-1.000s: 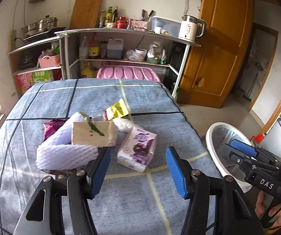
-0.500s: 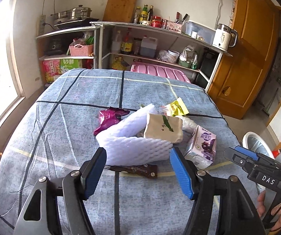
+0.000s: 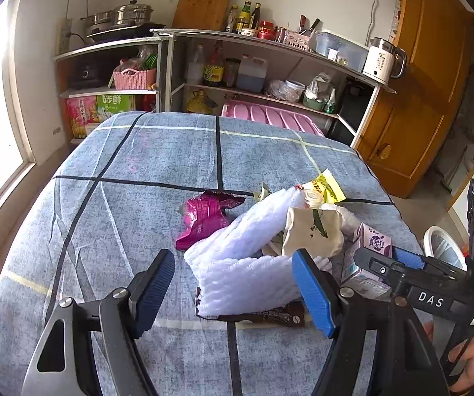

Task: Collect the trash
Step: 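Grasp the white foam net with the left tool while the right tool grasps the purple grape-milk carton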

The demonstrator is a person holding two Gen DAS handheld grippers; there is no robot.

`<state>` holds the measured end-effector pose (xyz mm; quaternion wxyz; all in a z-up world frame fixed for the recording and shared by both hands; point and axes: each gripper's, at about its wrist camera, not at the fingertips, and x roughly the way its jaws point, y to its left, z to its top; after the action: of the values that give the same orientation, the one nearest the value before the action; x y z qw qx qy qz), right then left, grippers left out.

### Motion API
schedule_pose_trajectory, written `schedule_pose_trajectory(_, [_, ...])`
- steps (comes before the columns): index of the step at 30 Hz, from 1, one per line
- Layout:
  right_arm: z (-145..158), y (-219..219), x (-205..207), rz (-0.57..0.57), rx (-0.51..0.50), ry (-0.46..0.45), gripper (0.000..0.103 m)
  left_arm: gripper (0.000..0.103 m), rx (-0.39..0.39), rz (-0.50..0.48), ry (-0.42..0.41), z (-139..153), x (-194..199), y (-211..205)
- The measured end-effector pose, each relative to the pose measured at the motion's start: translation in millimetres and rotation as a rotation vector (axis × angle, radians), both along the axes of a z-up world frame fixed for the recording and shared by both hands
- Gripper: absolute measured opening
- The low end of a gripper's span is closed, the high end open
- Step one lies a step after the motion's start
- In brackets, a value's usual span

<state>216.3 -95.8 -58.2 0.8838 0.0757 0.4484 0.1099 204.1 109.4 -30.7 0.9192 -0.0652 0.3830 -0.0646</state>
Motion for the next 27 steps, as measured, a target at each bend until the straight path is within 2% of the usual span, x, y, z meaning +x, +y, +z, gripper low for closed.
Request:
schedule_pose_trajectory(3, [-0.5, -1.8, -1.3, 0.009, -0.017, 0.005, 0.079, 0.073, -0.038, -0.011, 0.03, -5.1, 11.9, 3.4])
schedule_pose_trajectory(7, [1.8, -8.4, -6.2, 0.011, -0.055, 0.001, 0.079, 0.073, -0.022, -0.024, 0.053, -12.7, 15.8, 0.1])
schedule_pose_trajectory(9, [0.4, -12.6, -8.0, 0.015, -0.066, 0.016, 0.079, 0.073, -0.064, -0.041, 0.072, -16.9, 15.0, -0.2])
schedule_pose_trajectory(12, [-4.1, -19.2, -8.5, -0.009, -0.124, 0.054, 0.079, 0.073, -0.044, -0.069, 0.079, -19.5, 9.2, -8.5])
schedule_pose_trajectory(15, [-2.8, -30.2, -12.0, -0.018, -0.059, 0.031, 0.079, 0.073, -0.049, -0.126, 0.084, -21.1, -1.8, -20.9])
schedule_pose_trajectory(18, [-4.0, -34.9, -11.6, -0.034, -0.07, 0.025, 0.079, 0.073, -0.066, -0.196, 0.11, -24.5, -12.0, -32.1])
schedule_pose_trajectory(20, [-6.2, -36.3, -9.5, -0.025, -0.053, 0.035, 0.079, 0.073, -0.042, -0.237, 0.129, -26.5, -19.9, -40.4])
schedule_pose_trajectory(24, [-7.8, -33.6, -6.7, 0.003, -0.057, 0.023, 0.079, 0.073, 0.055, -0.252, 0.083, -19.2, -35.1, -49.6])
schedule_pose_trajectory(27, [-6.2, -28.3, -7.9, 0.02, -0.097, -0.014, 0.079, 0.073, 0.059, -0.219, 0.015, -6.9, -35.0, -44.6])
